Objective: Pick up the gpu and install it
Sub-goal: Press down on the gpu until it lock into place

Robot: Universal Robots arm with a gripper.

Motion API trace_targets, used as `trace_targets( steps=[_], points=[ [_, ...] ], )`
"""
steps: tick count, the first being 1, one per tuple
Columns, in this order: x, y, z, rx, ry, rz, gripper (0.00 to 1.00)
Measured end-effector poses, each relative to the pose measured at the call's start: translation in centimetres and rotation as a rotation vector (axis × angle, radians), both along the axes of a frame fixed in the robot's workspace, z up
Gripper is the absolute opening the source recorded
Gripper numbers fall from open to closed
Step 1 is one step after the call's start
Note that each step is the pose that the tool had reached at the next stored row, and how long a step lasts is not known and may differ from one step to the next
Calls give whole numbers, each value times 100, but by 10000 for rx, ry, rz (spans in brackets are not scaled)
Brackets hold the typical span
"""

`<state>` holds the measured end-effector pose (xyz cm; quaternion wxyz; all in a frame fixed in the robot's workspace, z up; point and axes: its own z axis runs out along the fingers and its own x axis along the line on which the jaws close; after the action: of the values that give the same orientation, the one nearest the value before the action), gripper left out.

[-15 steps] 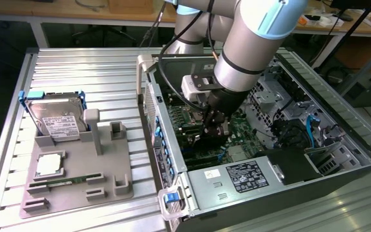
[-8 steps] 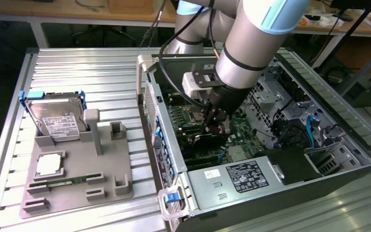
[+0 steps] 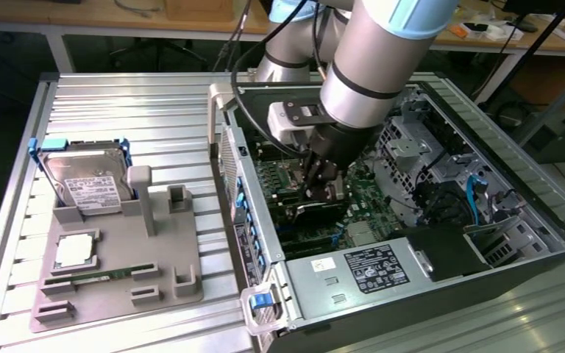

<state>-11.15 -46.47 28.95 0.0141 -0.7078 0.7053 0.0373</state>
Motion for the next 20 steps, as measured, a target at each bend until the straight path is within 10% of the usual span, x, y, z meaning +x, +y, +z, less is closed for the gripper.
trace_targets(
  steps=[20],
  points=[
    [-485, 7, 136, 8, 57, -46, 11]
  ],
)
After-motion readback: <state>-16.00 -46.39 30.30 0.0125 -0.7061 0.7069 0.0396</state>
